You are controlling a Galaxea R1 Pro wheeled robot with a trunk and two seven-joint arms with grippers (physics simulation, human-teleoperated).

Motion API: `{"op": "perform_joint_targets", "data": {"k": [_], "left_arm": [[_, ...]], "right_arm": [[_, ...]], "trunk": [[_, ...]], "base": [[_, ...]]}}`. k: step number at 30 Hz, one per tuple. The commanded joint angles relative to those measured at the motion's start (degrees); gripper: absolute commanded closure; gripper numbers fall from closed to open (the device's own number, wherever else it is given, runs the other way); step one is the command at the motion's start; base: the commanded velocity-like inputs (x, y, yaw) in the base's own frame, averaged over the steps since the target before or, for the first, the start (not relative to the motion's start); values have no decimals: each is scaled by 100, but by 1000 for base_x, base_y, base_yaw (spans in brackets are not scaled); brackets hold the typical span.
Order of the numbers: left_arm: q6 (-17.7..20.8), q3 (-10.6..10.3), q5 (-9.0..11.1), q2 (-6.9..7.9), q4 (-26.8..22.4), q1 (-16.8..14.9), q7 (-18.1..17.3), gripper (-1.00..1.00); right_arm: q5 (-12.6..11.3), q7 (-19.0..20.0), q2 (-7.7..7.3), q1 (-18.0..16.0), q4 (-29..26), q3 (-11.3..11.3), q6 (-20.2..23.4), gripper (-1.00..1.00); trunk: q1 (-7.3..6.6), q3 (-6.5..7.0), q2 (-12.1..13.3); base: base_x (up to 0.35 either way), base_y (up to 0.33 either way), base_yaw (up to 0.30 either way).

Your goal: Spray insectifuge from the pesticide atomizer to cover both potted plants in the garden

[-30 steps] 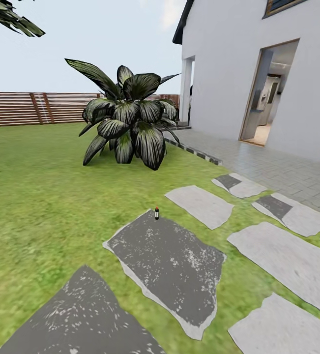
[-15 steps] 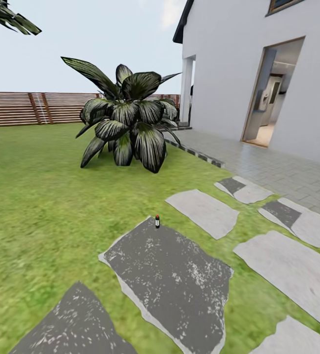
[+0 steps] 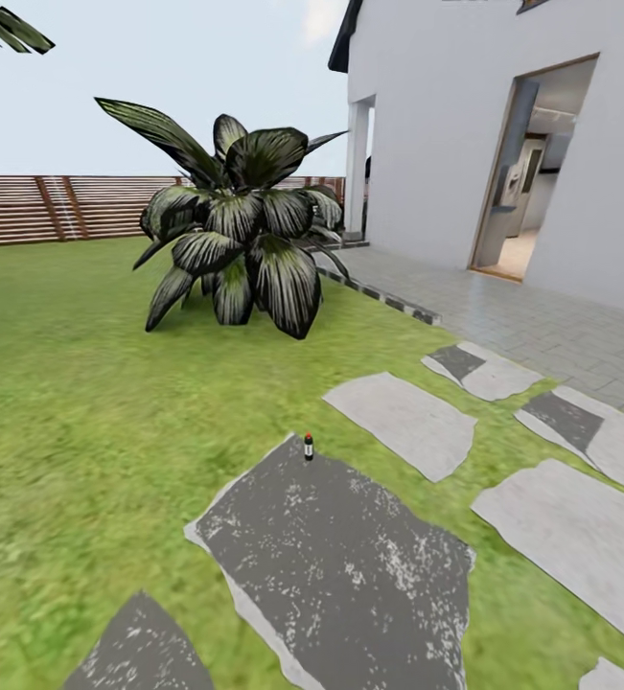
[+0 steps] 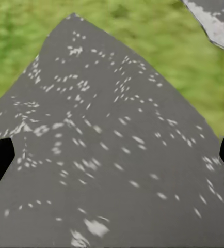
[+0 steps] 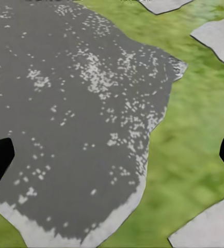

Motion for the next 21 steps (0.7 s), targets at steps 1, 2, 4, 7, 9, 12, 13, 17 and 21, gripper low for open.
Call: {"op": "perform_joint_targets", "data": {"k": [1, 2, 4, 7, 9, 12, 13, 17, 21], "left_arm": [[-18, 7, 4, -1, 4, -4, 4, -100], [-18, 7, 4, -1, 4, -4, 4, -100], [-18, 7, 4, -1, 4, -3, 4, -100], [-18, 7, 4, -1, 4, -2, 4, -100], [-18, 7, 4, -1, 4, -2, 4, -100], [-18, 7, 4, -1, 4, -2, 4, -100], [-18, 7, 4, -1, 4, -2, 4, -100], [-18, 7, 4, -1, 4, -3, 4, -100], [-18, 7, 4, -1, 4, -3, 4, -100]], "right_arm": [[19, -24, 0, -4, 5, 2, -14, -100], [19, -24, 0, -4, 5, 2, -14, -100], [19, -25, 0, -4, 6, 2, -14, -100], [19, -24, 0, -4, 6, 2, -14, -100], [19, -25, 0, -4, 6, 2, -14, -100], [19, -24, 0, -4, 6, 2, -14, -100], [19, -24, 0, -4, 6, 2, -14, -100], [19, -24, 0, -4, 6, 2, -14, -100], [19, -24, 0, -4, 6, 2, -14, -100]], "trunk": [[3, -5, -2], [3, -5, -2], [3, -5, -2], [3, -5, -2], [3, -5, -2], [3, -5, -2], [3, -5, -2], [3, -5, -2], [3, -5, -2]], "base": [[327, 138, -251], [324, 142, -254], [317, 153, -259], [310, 166, -262], [301, 183, -263], [292, 203, -264], [287, 216, -264], [282, 228, -264], [270, 240, -264]]}}
